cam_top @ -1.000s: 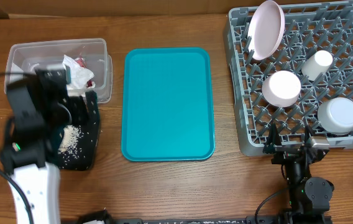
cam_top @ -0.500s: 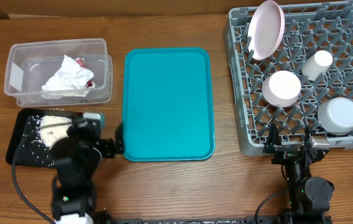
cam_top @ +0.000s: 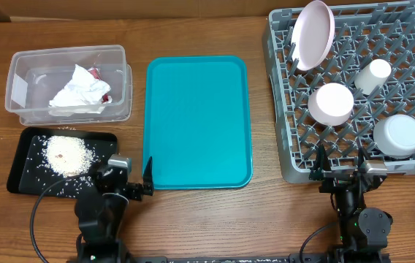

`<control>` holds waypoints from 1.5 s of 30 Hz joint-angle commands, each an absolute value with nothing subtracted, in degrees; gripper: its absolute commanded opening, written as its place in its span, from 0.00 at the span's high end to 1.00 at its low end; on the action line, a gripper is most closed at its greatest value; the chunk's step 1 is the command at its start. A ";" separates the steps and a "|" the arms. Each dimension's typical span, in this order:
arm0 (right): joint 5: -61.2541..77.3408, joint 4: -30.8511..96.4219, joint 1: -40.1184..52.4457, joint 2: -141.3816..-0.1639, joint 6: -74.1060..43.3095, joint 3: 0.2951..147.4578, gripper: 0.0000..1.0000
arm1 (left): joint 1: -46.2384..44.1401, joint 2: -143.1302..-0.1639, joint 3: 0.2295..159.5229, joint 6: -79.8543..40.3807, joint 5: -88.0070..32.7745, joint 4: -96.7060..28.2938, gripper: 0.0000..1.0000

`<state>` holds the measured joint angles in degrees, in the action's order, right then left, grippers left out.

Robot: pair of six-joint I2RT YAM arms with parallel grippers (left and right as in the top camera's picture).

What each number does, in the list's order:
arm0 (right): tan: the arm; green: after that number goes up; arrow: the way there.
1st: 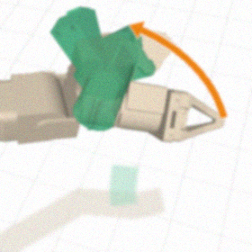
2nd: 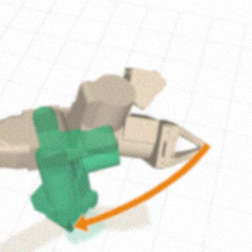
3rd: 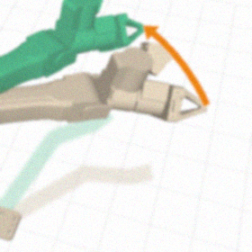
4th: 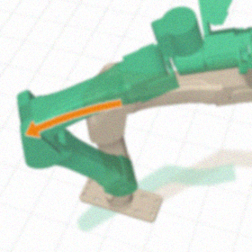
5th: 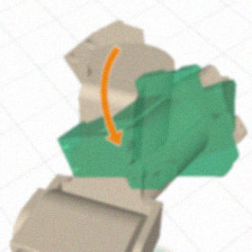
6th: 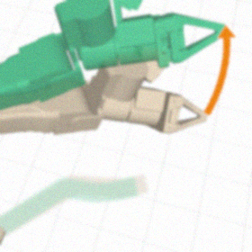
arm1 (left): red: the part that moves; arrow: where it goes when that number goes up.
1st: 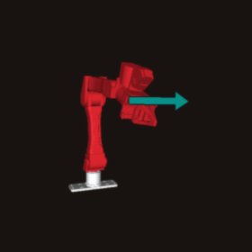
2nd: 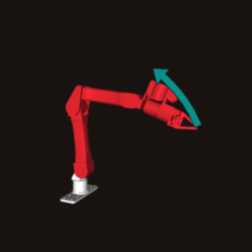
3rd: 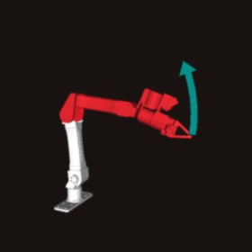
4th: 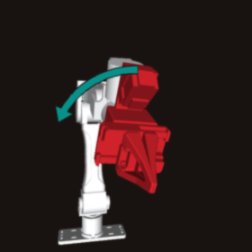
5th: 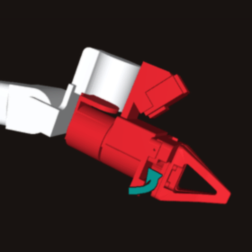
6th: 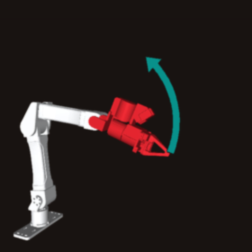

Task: Sort waste into correct bins and load items into the dishwasher

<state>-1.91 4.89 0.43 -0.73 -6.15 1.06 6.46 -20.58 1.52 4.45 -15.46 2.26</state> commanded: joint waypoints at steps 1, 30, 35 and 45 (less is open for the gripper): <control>-2.33 4.67 0.69 -0.16 -5.93 0.47 0.00 | 5.89 -17.08 0.27 3.53 -13.80 -0.05 0.00; -2.33 4.67 0.69 -0.16 -5.93 0.47 0.00 | 0.14 -1.72 0.25 -5.04 1.52 -4.36 0.01; -2.31 4.64 0.69 -0.16 -5.93 0.47 0.00 | -0.40 -0.19 0.25 -3.79 1.50 -4.40 0.00; -2.33 4.67 0.69 -0.16 -5.93 0.47 0.00 | -0.40 -0.19 0.25 -3.33 1.48 -4.38 0.00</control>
<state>-1.91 4.95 0.43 -0.73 -6.15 1.06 -0.08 -0.97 0.67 -4.58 0.73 -4.60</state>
